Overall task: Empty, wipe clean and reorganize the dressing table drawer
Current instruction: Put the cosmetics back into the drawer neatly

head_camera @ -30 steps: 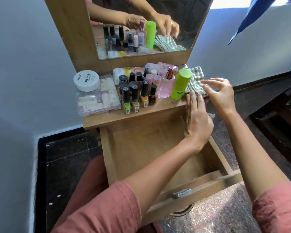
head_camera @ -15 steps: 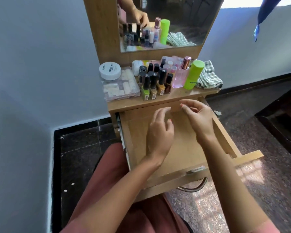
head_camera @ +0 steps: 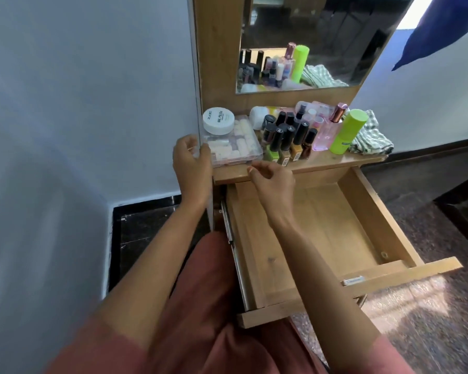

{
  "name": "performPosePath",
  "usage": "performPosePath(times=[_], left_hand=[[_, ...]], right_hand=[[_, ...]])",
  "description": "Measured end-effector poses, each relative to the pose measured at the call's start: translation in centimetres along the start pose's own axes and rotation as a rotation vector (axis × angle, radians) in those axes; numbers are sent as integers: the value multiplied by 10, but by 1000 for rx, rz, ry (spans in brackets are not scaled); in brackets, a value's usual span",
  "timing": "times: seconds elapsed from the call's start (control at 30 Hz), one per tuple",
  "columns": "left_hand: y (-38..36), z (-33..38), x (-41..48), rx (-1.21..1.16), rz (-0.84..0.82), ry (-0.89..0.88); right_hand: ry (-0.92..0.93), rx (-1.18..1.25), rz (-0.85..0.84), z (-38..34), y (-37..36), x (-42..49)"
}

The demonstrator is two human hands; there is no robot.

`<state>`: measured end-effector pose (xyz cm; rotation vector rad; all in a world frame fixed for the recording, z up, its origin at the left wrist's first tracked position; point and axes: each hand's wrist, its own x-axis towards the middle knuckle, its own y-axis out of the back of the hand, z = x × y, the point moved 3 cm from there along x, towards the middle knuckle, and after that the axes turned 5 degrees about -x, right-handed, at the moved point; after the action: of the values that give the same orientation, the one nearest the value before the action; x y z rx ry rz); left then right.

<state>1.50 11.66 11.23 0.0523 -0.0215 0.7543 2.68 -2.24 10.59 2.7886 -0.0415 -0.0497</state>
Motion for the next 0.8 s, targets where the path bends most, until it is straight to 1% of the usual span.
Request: performPosePath(times=[0.07,0.13,0.23,0.33,0.63,0.8], left_hand=[[-5,0,19,18,-37,90],[-13,-3,36,43,-78,166],[-24,-8,57,71,-135,237],[-33,-7,67,14,-167,303],[-36,-9,87,-148,-150,517],[-31,-12,92,-246,-182,602]], right_hand=[[-142,133,12,3,-11,3],[-243,218,28,4,-18,5],[-343,403,67,1,-22,9],[-422,561,101,-3,-26,11],[-502,696,48,-6,-30,16],[-535,770,23,-6,-32,18]])
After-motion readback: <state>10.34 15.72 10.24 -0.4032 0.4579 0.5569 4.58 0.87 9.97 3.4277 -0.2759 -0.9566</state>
